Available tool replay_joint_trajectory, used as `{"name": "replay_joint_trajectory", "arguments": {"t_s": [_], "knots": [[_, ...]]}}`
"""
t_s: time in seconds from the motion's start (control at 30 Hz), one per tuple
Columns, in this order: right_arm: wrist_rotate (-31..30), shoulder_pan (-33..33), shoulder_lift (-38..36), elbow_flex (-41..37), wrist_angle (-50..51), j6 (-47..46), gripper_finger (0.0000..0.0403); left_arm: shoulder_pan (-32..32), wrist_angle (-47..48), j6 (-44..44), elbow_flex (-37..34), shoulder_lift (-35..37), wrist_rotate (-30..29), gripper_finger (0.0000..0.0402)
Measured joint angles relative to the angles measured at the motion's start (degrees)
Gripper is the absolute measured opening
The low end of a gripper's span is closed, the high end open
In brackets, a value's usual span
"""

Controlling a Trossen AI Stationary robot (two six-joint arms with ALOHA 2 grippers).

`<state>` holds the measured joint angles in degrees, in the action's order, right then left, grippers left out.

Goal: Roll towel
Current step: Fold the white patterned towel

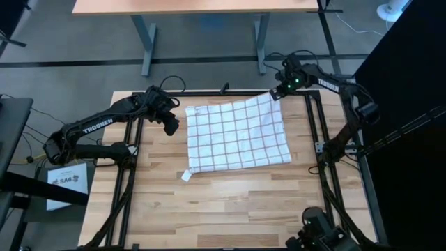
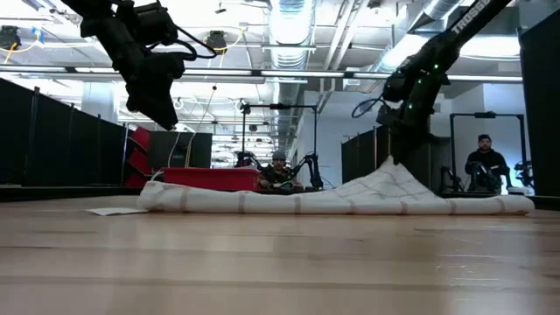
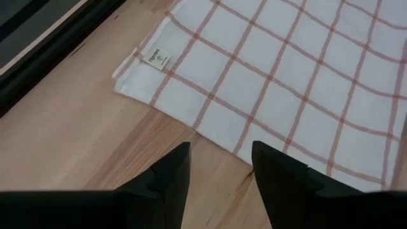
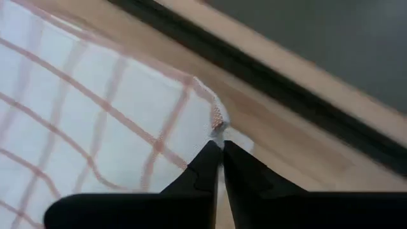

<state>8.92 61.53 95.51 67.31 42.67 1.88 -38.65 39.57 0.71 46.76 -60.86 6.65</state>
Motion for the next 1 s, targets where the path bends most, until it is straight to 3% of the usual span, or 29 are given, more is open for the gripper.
{"name": "replay_joint_trajectory", "arguments": {"t_s": [0.3,0.43,0.57,0.67,1.0], "knots": [[-0.1,-0.7,6.9,-0.1,-2.0,2.5,0.0115,0.0,0.8,-0.1,0.0,0.0,0.0,0.0153],[0.0,-1.6,4.1,-0.1,7.5,9.8,0.0147,0.0,0.9,-0.7,0.0,0.0,0.0,0.0153],[1.6,-4.6,0.1,-0.2,13.6,14.0,0.0154,0.1,-0.4,-2.0,0.0,0.0,0.1,0.0153],[6.6,-7.9,-3.2,-2.3,12.9,14.1,0.0152,1.9,-1.3,-2.0,0.0,-0.5,0.7,0.0153],[8.2,-23.1,-12.4,-17.7,9.6,10.0,0.0147,13.6,-4.9,-0.4,0.1,-9.9,0.3,0.0153]]}}
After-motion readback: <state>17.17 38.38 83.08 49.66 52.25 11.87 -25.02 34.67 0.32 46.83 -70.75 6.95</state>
